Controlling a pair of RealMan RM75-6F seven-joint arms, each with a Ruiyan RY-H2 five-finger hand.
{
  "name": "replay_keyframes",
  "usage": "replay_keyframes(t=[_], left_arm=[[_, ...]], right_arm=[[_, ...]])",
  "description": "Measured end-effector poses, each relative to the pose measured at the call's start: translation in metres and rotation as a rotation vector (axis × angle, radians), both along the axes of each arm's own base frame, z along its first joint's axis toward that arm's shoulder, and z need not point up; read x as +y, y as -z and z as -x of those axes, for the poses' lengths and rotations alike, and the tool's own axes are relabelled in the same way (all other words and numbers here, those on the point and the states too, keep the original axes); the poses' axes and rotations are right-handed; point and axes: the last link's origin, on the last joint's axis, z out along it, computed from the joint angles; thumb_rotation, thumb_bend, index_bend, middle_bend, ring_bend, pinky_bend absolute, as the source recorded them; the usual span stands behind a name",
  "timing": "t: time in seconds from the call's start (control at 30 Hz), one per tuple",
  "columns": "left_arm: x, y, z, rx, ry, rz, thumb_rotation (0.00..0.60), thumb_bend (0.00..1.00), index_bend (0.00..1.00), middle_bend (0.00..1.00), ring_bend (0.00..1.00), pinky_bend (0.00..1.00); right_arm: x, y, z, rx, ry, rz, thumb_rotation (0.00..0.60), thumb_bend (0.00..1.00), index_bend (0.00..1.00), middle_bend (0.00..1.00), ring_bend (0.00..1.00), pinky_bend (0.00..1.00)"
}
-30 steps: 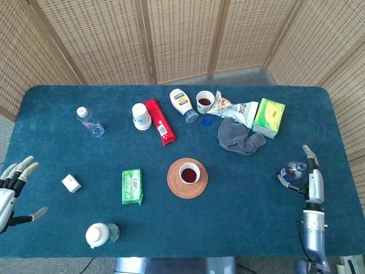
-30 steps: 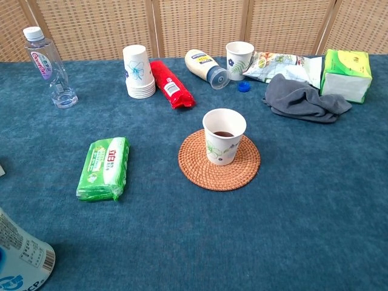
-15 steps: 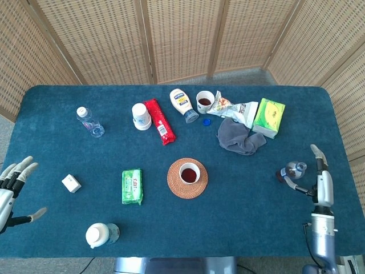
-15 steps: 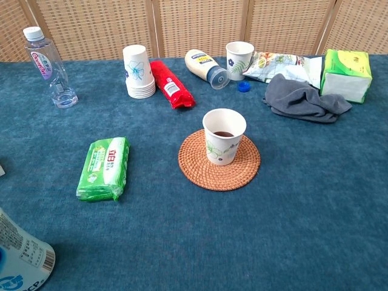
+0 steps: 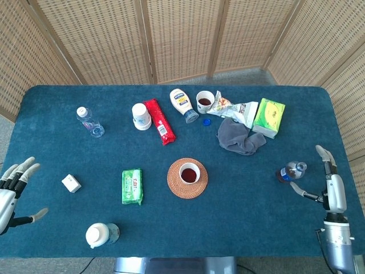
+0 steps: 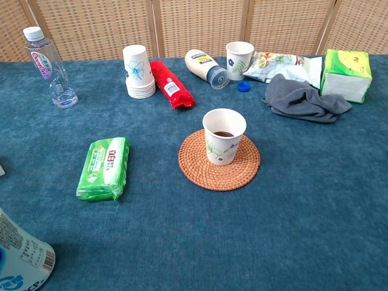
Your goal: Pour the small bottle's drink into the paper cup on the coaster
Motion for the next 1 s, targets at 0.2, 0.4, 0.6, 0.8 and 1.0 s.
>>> replay_keyframes(t=[0.2, 0.4, 0.6, 0.8, 1.0], left_arm=[[0.0, 0.001, 0.0, 0.013, 0.0, -0.002, 0.6, 0.11, 0.0, 0.0, 0.0, 0.0], [-0.001, 0.005, -0.001, 0.038, -0.003, -0.004, 0.6, 0.12, 0.0, 0.0, 0.0, 0.0], [-0.005, 0.008, -0.001, 0.08, -0.032, -0.033, 0.6, 0.11, 0.0, 0.0, 0.0, 0.0], [-0.009, 0.009, 0.003, 0.14, -0.079, -0.096, 0.6, 0.12, 0.0, 0.0, 0.0, 0.0], [-0.011, 0.01, 0.007, 0.214, -0.126, -0.175, 0.6, 0.12, 0.0, 0.0, 0.0, 0.0]], right_arm=[[0.006, -0.007, -0.001, 0.124, -0.039, -0.044, 0.6, 0.0, 0.0, 0.0, 0.0, 0.0], [0.017, -0.009, -0.003, 0.269, -0.062, -0.054, 0.6, 0.0, 0.0, 0.0, 0.0, 0.0], [0.022, -0.012, -0.007, 0.383, -0.056, -0.015, 0.6, 0.0, 0.0, 0.0, 0.0, 0.0], [0.027, -0.015, -0.005, 0.513, -0.008, -0.015, 0.6, 0.0, 0.0, 0.0, 0.0, 0.0], [0.029, -0.02, -0.007, 0.579, 0.029, -0.032, 0.6, 0.0, 0.0, 0.0, 0.0, 0.0]])
